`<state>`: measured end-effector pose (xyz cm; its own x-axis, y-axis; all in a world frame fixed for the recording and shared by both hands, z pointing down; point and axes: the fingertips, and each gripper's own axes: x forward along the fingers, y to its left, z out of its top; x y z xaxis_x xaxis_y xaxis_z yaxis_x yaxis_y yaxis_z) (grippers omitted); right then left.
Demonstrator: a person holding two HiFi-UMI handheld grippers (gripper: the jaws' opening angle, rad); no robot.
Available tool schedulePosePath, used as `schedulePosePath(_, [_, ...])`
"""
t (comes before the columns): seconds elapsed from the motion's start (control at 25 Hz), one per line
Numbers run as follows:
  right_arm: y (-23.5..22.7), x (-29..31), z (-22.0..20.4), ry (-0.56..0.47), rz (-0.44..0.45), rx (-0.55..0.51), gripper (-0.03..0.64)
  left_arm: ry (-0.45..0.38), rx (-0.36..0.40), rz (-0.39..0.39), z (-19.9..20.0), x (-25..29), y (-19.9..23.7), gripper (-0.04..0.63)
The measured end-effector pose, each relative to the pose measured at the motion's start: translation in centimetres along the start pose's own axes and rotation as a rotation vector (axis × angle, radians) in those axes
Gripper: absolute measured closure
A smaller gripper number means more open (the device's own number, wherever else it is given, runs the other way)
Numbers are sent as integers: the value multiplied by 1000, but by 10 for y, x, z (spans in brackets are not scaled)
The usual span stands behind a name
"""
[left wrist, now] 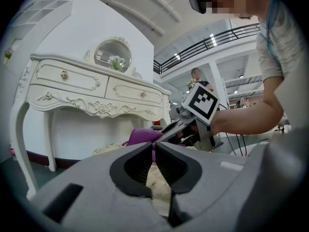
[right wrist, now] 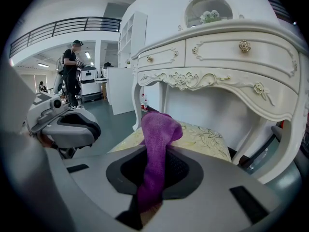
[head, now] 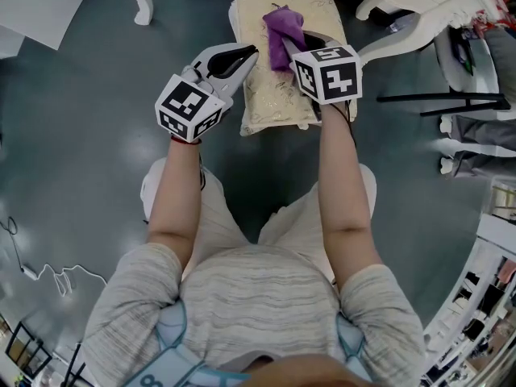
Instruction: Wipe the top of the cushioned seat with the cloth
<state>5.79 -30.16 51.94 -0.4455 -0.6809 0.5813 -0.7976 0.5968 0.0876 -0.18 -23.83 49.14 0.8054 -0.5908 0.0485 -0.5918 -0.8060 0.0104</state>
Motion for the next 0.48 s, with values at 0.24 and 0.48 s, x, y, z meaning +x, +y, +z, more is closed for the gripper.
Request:
schedulePosePath(0.24, [-22, -10, -8, 6, -28, 9, 558, 10, 7, -9, 0, 4, -3, 581])
schedulePosePath(0.48, [-41, -19, -17, 11, -50, 17, 558, 14, 13, -19, -1, 6, -5, 580])
